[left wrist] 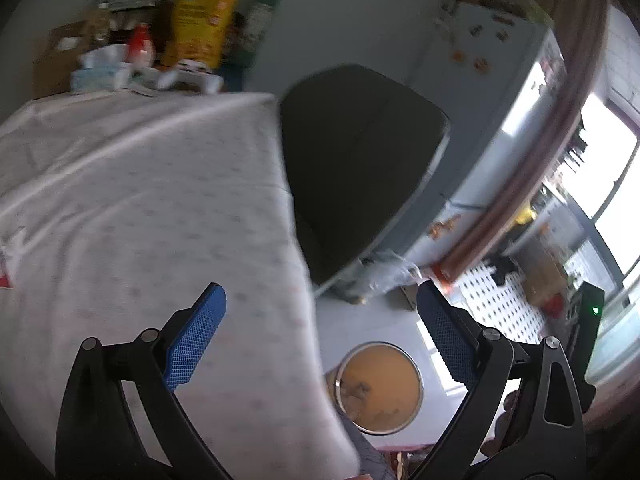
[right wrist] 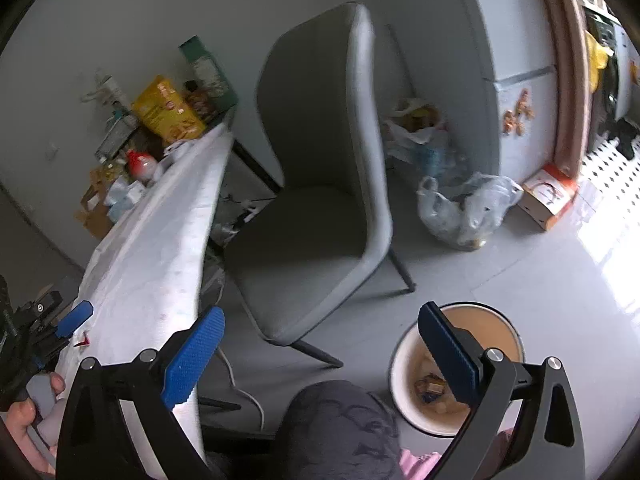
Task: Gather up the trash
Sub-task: 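Move both grippers back over the table toward the white tissue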
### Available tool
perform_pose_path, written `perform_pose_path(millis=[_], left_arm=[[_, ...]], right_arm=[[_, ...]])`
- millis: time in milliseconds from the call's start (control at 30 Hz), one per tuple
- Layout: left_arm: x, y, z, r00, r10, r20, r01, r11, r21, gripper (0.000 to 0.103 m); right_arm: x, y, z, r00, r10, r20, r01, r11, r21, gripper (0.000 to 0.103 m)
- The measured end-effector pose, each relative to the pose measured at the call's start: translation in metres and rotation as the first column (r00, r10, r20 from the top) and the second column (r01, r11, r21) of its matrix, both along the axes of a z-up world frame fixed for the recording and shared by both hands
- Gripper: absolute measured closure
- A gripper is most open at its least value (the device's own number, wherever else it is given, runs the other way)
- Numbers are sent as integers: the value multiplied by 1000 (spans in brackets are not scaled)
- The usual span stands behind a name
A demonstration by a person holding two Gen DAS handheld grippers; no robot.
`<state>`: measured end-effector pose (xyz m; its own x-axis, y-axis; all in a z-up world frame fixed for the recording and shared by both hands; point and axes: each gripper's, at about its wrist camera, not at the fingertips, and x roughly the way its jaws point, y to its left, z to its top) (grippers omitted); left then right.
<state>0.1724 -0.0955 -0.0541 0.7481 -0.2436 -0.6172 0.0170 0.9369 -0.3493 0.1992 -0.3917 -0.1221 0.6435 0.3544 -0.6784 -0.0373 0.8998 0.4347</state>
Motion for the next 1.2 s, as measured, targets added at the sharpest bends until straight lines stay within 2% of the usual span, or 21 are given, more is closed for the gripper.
perform_pose_path(millis=[100,233,400,667,900,1067,1200], left_arm=[[-9,28,2,999,52,6,-52,998,-19,8],[-19,54,1,992,123,-8,-123,992,10,8],[-35,86,3,984,179,11,-179,984,-16,8],[-59,139,4,950,313,15,-313,950,-14,8],[-77,177,1,926,376,-13,-376,926,-4,8],[-92,204,2,902,431,0,-431,902,-28,8],[-100,223,2,892,451,0,-450,891,-58,8]], right_arm=[[0,21,10,999,39,21,-39,999,-15,8],[0,51,24,994,97,45,-95,995,-27,8],[2,87,34,986,157,57,-155,987,-40,8],[0,140,51,961,263,89,-259,964,-57,8],[-3,183,58,935,339,101,-334,941,-62,8],[-7,214,61,910,403,97,-397,915,-76,8],[-7,236,62,895,437,92,-431,899,-82,8]])
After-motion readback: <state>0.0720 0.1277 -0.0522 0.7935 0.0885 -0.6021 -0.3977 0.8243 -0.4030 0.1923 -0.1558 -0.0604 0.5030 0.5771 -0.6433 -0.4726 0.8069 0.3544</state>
